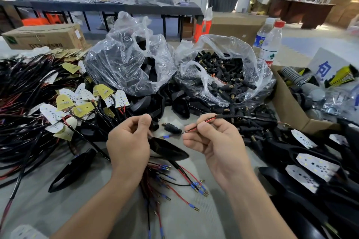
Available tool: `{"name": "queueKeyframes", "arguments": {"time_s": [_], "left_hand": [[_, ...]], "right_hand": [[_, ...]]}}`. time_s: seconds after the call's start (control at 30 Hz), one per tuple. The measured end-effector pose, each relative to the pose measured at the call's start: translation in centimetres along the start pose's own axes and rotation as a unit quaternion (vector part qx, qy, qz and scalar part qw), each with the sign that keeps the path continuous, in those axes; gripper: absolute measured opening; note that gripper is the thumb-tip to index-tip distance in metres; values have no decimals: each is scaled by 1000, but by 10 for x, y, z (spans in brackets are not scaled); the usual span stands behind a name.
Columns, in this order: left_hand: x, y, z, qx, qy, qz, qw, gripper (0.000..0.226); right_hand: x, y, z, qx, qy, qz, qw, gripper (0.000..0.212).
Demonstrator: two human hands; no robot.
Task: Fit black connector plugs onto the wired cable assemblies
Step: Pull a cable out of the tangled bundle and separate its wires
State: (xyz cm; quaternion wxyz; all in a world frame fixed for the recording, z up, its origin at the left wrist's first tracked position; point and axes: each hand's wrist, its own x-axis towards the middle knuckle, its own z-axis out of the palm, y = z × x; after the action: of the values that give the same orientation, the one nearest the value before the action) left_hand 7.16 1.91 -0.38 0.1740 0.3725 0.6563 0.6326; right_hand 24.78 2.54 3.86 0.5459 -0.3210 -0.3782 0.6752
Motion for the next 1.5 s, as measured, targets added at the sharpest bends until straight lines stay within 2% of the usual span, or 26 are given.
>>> {"name": "queueKeyframes", "arguments": {"time_s": [0.13, 0.3, 0.5, 0.63, 0.7, 0.77, 0.83, 0.9, 1.03, 1.1, 1.23, 1.33, 1.5], "left_hand": [[-6, 2, 2, -12, -9, 11, 1000, 25], [-13, 4, 3, 8, -25, 40, 999, 6], [-11, 0, 5, -13, -40, -1, 999, 8], [-10, 4, 5, -37, -76, -43, 996, 16], [-9, 5, 2, 2, -85, -40, 996, 17], [-7, 9, -3, 73, -105, -3, 992, 15], [-7, 13, -7, 224, -130, 85, 962, 15], [-14, 18, -8, 384, -122, 172, 899, 31], [-44, 20, 8, 512, -103, 268, 809, 69], [-51, 16, 14, 539, -111, 268, 791, 81], [-43, 19, 12, 523, -129, 222, 813, 49], [-39, 19, 9, 496, -149, 190, 834, 44], [-26, 22, 0, 366, -106, 164, 910, 33]], "right_hand": [[-2, 12, 10, -130, 27, -27, 991, 22], [-1, 13, 6, -139, 67, -24, 988, 20], [-2, 16, 5, -158, 28, 14, 987, 11], [2, 23, 2, -203, 82, 13, 976, 19], [5, 25, 0, -209, 108, 9, 972, 21], [7, 23, -3, -177, 127, 2, 976, 19], [9, 19, -6, -138, 147, -8, 980, 15], [11, 15, -9, -115, 167, -23, 979, 13], [13, 13, -13, -113, 180, -44, 976, 9], [13, 13, -13, -122, 175, -47, 976, 9], [14, 12, -15, -135, 157, -46, 977, 10], [14, 12, -17, -146, 146, -39, 978, 10], [14, 12, -16, -147, 140, -32, 979, 15]]}}
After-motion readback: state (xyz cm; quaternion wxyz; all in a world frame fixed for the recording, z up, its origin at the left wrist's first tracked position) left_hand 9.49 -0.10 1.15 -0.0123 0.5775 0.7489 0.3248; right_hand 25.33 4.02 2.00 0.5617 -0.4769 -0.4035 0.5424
